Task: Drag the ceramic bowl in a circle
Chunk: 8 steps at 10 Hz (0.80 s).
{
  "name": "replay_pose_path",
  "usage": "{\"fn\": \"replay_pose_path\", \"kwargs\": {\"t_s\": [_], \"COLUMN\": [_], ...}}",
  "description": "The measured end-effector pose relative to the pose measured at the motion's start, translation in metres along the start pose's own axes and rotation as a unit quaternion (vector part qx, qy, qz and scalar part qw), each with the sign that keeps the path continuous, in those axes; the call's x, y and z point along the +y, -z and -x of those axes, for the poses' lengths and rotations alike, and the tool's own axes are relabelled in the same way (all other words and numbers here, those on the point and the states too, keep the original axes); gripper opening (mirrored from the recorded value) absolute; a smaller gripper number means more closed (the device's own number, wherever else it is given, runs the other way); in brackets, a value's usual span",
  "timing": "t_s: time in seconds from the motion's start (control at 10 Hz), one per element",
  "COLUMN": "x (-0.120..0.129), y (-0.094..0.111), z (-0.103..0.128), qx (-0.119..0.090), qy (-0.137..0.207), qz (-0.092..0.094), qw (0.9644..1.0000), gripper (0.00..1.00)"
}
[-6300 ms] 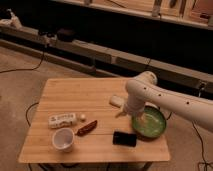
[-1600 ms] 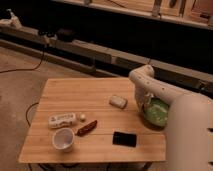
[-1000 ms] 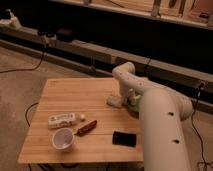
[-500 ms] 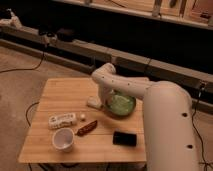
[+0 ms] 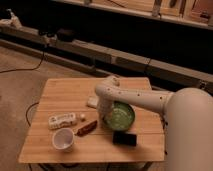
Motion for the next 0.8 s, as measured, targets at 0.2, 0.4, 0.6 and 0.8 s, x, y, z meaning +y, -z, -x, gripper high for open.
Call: {"fn": "replay_pose_path", "kwargs": {"t_s": [0.2,0.4,0.6,0.8], "x": [0.019,0.047,0.089,0.129], "y": [0.003,0.011,0.023,0.032], "z": [0.023,0.033,0.033,0.026], "qx": [-0.005,-0.004,0.007,0.022], "qy": [-0.001,-0.021,-0.056,-0.089], "qz": [0.017,0.040,0.070,0.092], "qw": [0.9998,0.9990,0.9960,0.9915], "gripper": [0.00,0.00,0.00,0.00]}}
